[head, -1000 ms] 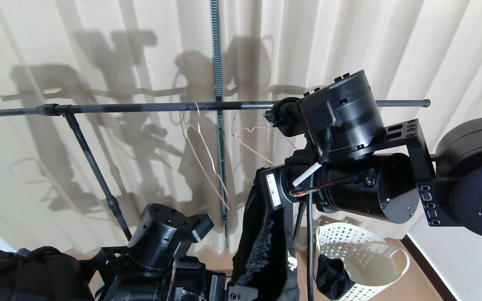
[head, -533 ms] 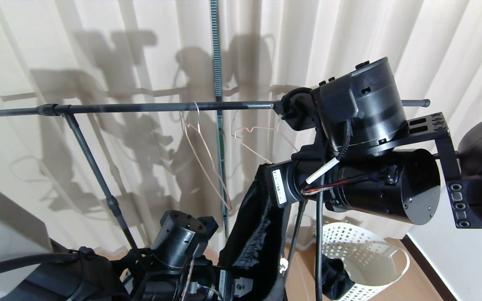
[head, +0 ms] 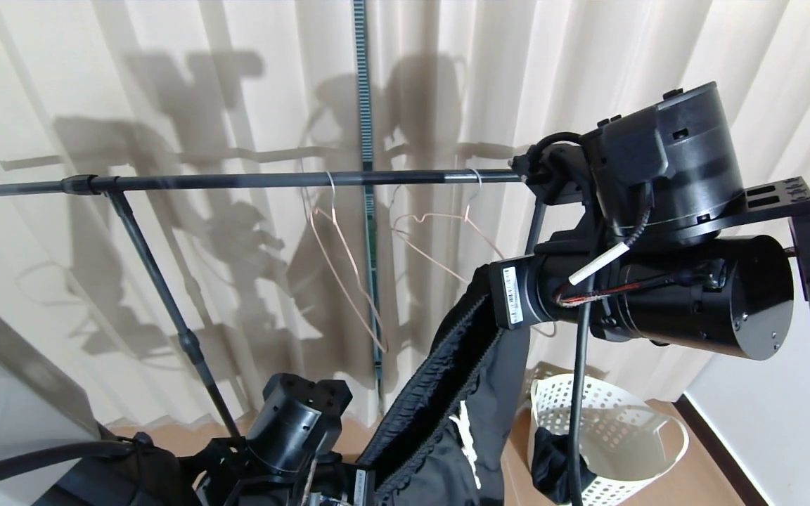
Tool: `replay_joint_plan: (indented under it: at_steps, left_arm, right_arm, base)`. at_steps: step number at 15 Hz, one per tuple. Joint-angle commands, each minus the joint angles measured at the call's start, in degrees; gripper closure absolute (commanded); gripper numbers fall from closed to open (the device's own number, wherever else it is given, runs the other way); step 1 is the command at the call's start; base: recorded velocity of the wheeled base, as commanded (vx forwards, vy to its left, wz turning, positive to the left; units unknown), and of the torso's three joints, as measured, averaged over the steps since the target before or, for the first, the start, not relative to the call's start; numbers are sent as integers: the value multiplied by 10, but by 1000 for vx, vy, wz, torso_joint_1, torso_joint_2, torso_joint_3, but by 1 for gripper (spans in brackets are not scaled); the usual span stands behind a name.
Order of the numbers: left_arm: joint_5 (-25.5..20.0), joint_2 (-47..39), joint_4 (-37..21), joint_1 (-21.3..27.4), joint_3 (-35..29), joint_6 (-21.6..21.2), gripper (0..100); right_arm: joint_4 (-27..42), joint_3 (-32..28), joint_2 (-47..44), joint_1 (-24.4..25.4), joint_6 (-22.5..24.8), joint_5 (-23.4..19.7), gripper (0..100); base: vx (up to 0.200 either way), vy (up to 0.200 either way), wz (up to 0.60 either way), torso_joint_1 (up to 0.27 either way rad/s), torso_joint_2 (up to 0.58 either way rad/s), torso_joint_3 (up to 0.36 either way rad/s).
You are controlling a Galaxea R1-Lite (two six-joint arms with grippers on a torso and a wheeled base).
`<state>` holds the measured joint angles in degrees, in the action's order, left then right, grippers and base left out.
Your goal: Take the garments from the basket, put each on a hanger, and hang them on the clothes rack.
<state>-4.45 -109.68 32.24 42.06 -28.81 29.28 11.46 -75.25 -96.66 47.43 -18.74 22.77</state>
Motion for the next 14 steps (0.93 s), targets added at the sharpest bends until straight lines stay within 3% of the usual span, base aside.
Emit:
replay_joint_plan:
  at_steps: [1,6,10,12,14]
  left_arm:
    - [17,69,-3,-5,21,-1,100]
    - [31,170,-20,-53,23,-36,100]
    - [31,200,-136,-98,-85,-74,100]
    - [31,200,-160,-108,-114,-83,100]
    - [31,199,-191,-116,-162,-95,100]
  right_arm:
    - [-1,18,18,-29,1,10,100]
    - [-4,64,11,-63,3,34,100]
    - [-4,114,14,-66,8,35,100]
    - [-4,119,14,-66,8,35,100]
    - [-3,116,11,-66,44,34,100]
  base:
    - [0,0,0,0,0,0]
    - [0,0,0,0,0,0]
    - [0,0,0,0,0,0]
    - [0,0,0,0,0,0]
    - [0,0,0,0,0,0]
